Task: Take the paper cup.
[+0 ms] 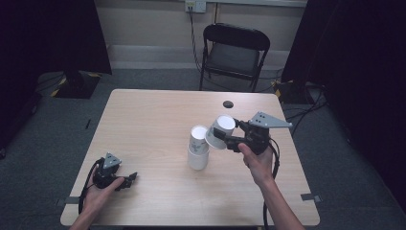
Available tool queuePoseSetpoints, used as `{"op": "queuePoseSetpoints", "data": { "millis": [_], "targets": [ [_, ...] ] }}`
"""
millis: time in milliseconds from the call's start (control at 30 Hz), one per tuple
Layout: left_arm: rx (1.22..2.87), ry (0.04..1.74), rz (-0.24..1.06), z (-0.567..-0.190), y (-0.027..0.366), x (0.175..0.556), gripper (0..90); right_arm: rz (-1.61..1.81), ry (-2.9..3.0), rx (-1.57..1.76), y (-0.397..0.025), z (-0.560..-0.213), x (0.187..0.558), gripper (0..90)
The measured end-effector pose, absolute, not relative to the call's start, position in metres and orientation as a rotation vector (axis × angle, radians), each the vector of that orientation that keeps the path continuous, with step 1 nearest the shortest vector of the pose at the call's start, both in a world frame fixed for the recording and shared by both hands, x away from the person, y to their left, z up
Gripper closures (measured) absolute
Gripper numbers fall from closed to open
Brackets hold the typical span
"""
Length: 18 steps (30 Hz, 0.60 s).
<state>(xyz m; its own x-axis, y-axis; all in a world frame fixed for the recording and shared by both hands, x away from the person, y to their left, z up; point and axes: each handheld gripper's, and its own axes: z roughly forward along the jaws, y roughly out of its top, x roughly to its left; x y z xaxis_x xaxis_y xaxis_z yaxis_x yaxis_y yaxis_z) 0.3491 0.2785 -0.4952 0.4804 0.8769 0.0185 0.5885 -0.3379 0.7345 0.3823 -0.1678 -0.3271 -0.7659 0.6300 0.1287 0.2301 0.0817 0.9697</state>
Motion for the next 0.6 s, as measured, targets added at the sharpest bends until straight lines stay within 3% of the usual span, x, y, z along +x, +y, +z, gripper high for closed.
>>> {"op": "queuePoseSetpoints", "data": {
  "millis": [267,600],
  "targets": [
    [1.941,1.137,0.589,-0.48,0.277,0.341,19.5,1.717,2.067,0.892,-0.175,-0.347,0.367,35.0],
    [1.921,1.019,0.562,-0.471,0.26,0.334,21.7,1.696,2.136,0.926,-0.168,-0.367,0.358,35.5]
  ]
}}
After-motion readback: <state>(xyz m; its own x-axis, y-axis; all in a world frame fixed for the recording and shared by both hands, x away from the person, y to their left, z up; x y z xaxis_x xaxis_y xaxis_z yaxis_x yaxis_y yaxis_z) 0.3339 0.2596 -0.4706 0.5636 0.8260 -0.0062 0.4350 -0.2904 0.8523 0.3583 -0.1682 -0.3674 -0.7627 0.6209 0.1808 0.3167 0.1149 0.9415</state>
